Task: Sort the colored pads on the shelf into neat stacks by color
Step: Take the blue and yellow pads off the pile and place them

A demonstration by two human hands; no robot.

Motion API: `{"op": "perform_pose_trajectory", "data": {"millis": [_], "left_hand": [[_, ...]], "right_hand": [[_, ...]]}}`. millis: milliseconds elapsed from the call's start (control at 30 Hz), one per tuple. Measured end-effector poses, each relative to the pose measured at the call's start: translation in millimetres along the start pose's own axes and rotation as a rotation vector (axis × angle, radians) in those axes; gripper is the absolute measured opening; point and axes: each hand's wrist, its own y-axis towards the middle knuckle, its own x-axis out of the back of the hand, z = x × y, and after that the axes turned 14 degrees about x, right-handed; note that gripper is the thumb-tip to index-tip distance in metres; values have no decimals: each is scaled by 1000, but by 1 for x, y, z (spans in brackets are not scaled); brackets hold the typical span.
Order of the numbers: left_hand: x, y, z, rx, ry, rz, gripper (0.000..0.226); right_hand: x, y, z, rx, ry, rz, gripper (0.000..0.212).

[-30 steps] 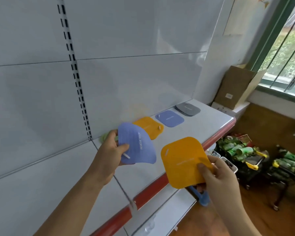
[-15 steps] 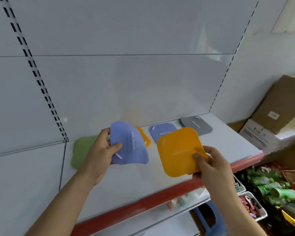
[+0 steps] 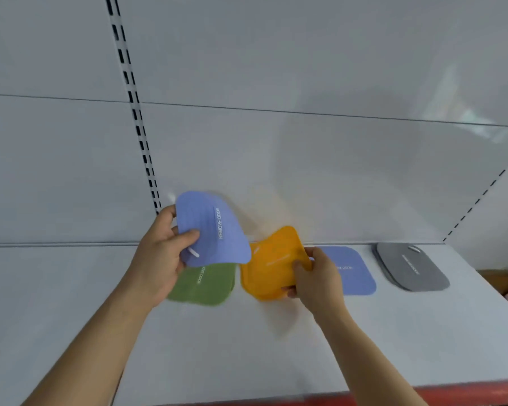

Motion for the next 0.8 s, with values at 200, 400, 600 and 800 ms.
{"op": "perform_pose_trajectory", "data": {"millis": [200, 400, 600, 800], "left_hand": [[-10, 9, 8, 17, 9, -18, 40], [-62, 10, 16, 37, 37, 23, 41], [-160, 15, 41, 114, 64, 111, 37], [-224, 42, 86, 157, 537, -52, 38]], "right_hand": [[1, 3, -16, 226, -418, 120, 22], [36, 10, -33, 342, -503, 70, 42], [120, 9, -69, 408, -448, -10, 39], [182, 8, -104, 464, -428, -59, 28]]}}
